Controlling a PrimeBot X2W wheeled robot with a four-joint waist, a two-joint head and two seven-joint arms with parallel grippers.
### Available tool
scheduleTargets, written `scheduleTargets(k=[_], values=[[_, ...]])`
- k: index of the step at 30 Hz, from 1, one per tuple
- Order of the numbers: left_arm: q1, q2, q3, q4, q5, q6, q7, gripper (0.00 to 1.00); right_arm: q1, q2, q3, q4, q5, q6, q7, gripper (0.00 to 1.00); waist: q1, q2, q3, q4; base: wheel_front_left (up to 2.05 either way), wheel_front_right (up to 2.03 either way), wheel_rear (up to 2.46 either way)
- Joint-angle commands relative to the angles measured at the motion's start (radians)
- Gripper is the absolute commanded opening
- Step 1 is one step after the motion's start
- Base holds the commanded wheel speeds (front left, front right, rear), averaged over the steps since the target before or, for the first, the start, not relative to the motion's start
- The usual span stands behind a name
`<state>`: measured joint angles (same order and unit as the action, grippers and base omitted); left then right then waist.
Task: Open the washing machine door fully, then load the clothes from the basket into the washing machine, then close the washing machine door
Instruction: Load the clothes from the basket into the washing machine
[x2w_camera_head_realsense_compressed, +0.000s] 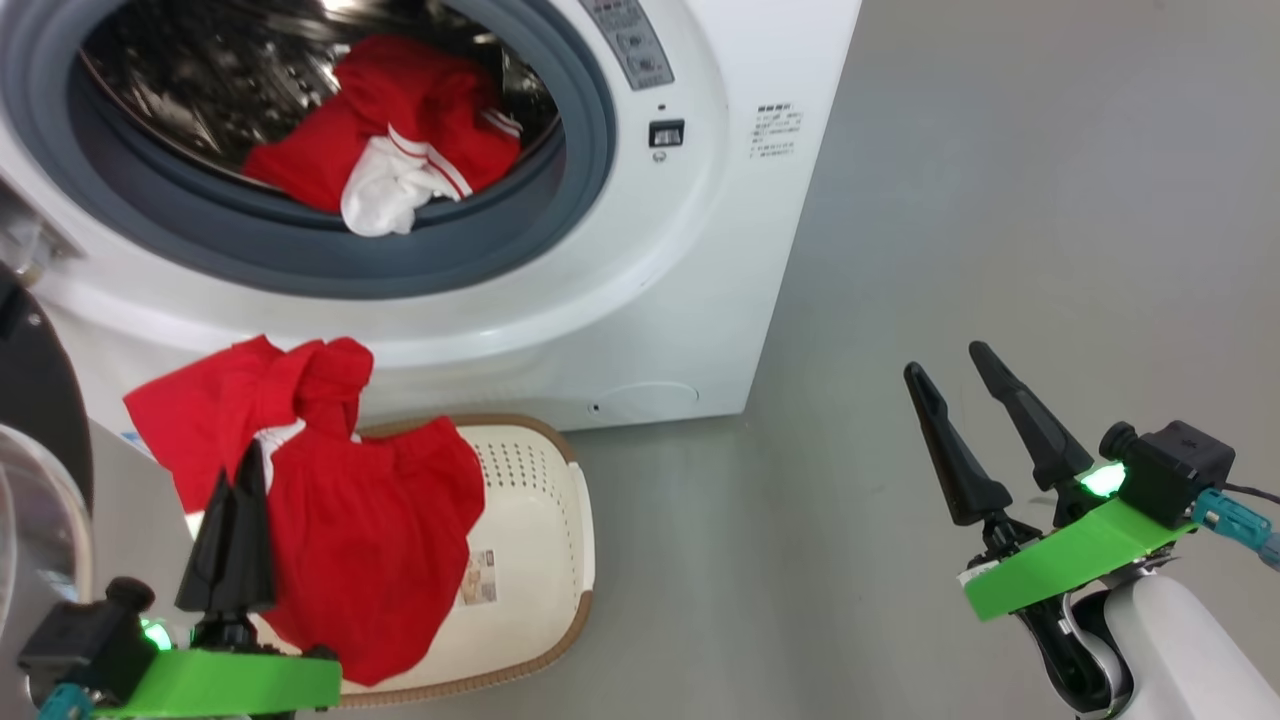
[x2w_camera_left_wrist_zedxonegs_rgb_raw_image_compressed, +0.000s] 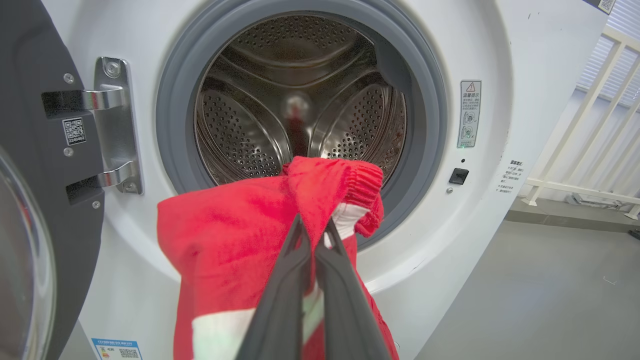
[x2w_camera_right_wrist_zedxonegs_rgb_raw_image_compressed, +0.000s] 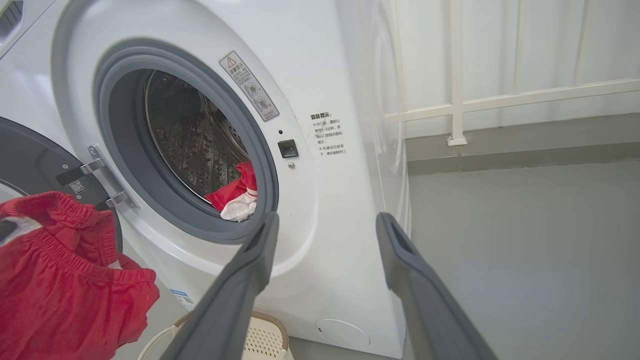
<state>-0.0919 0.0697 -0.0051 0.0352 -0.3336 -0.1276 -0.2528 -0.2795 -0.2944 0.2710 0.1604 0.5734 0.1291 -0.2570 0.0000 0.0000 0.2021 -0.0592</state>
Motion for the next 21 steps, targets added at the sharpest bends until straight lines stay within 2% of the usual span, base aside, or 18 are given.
scheduleTargets(k=[1,21], values=[[0.001,0.013,0.031,-0.038,0.015,-0.003,-0.009,0.00,0.018,-0.011,0.011,-0.022,0.000,0.002,-0.005,1.00,0.0000,0.0000,-0.024,0.004,0.00,0.00,0.00],[0.027,-0.002,0.030,-0.085,0.018,-0.003,-0.009,0.00,0.037,-0.013,-0.008,-0.026,-0.016,0.002,-0.005,1.00,0.0000,0.0000,-0.037,0.012,0.00,0.00,0.00]])
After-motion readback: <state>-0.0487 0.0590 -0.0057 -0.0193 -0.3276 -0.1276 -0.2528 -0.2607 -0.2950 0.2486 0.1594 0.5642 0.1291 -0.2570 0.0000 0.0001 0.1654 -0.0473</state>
